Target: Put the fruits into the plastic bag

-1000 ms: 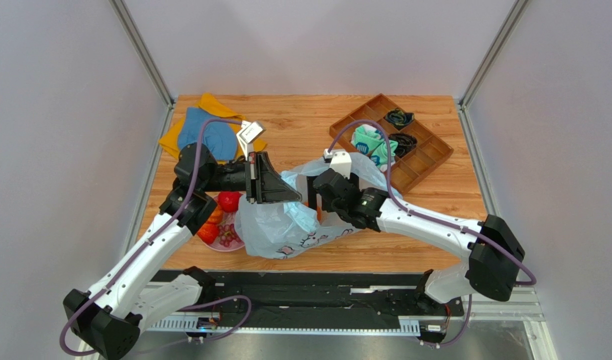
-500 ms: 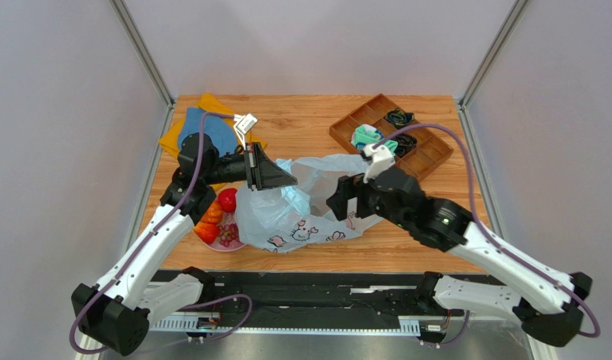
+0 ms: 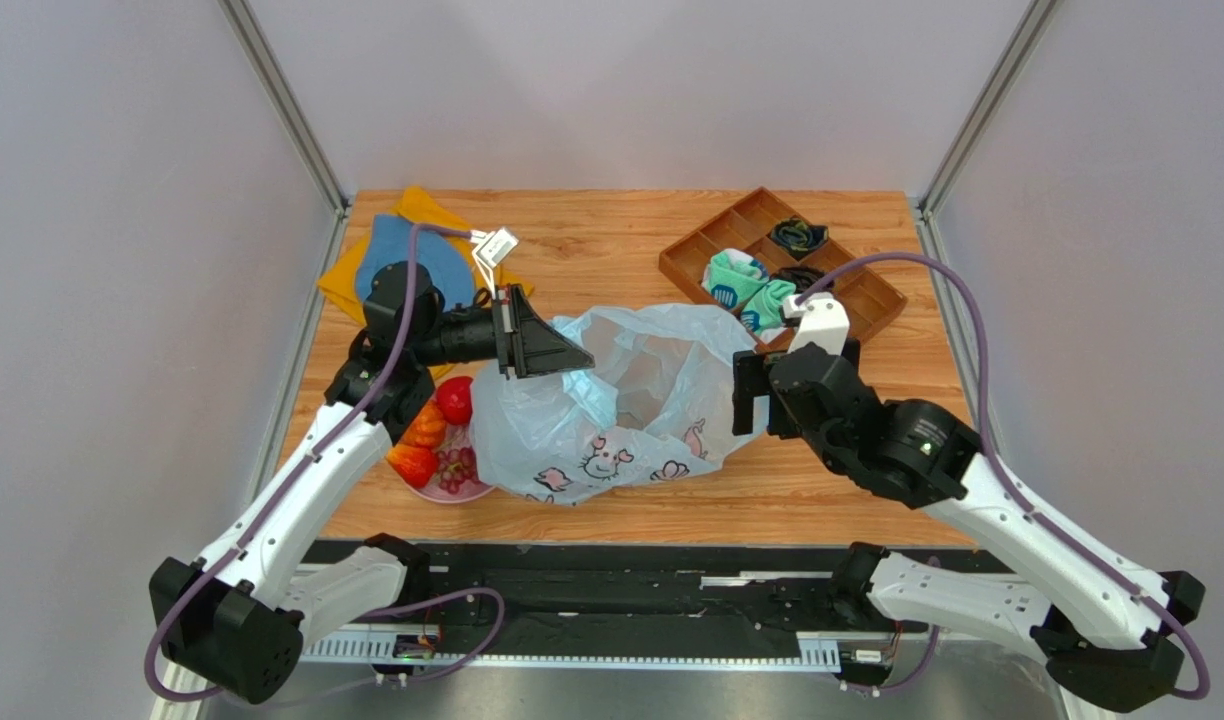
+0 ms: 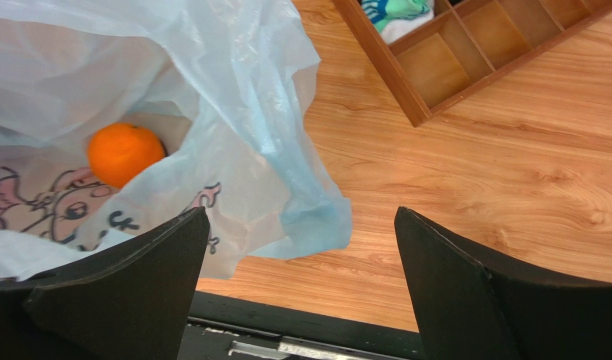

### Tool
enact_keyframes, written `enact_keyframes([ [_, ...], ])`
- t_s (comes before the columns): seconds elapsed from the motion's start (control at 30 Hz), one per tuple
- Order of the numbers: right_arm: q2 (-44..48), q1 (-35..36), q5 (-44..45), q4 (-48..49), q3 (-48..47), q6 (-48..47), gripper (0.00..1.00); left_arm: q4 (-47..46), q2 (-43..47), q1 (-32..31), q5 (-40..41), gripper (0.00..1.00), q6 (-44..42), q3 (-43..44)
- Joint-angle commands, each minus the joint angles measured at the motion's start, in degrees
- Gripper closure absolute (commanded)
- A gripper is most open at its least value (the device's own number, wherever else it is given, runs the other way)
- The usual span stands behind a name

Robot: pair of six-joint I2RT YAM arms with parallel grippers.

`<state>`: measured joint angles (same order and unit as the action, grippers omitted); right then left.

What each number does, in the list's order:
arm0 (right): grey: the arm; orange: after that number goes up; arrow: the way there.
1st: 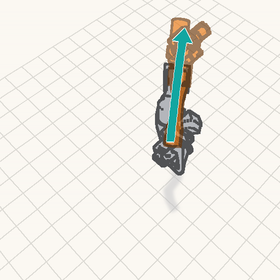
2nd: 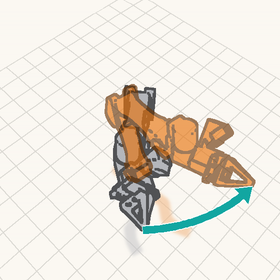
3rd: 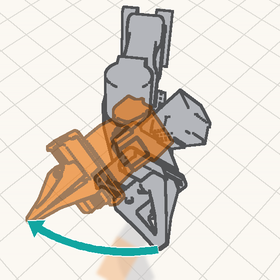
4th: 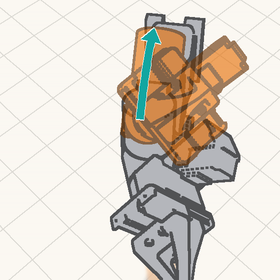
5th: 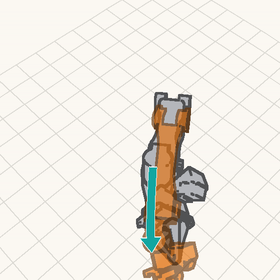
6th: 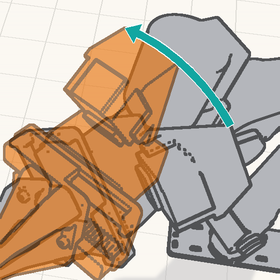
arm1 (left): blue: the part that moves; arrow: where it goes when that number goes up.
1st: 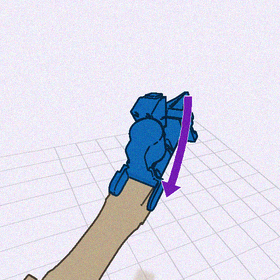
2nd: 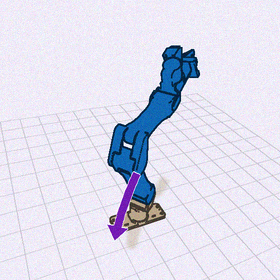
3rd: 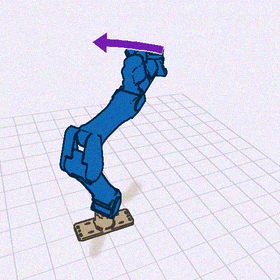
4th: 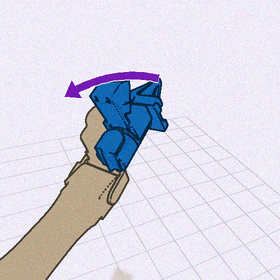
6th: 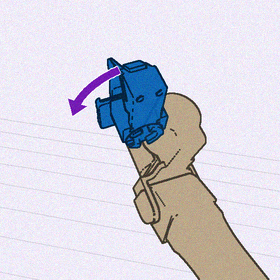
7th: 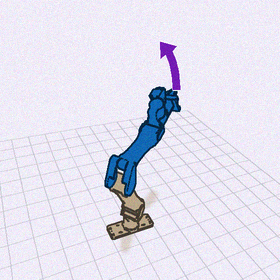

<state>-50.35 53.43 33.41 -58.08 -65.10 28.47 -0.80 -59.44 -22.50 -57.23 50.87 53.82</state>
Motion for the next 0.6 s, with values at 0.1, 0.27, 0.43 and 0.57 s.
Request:
enact_keyframes([
  [0.1, -2.1, -13.0, -9.0, 8.1, 5.9, -6.0, 0.14, 2.6, 0.4, 0.4, 0.5, 1.0, -2.9, 2.4],
  [0.27, -1.3, -14.3, -17.3, 11.5, 4.3, -8.2, 0.81, 5.7, -0.4, 0.6, 1.9, 1.0, -5.4, 3.2],
  [0.43, 0.2, -14.3, -14.4, 5.0, -8.4, -8.3, 1.0, 10.7, -3.7, 0.7, 3.6, 1.0, -9.6, 7.9],
  [0.57, 1.8, -14.3, -13.5, 3.1, -14.0, -9.2, 1.0, 13.4, -4.8, 0.7, 5.6, 1.0, -12.3, 10.7],
])
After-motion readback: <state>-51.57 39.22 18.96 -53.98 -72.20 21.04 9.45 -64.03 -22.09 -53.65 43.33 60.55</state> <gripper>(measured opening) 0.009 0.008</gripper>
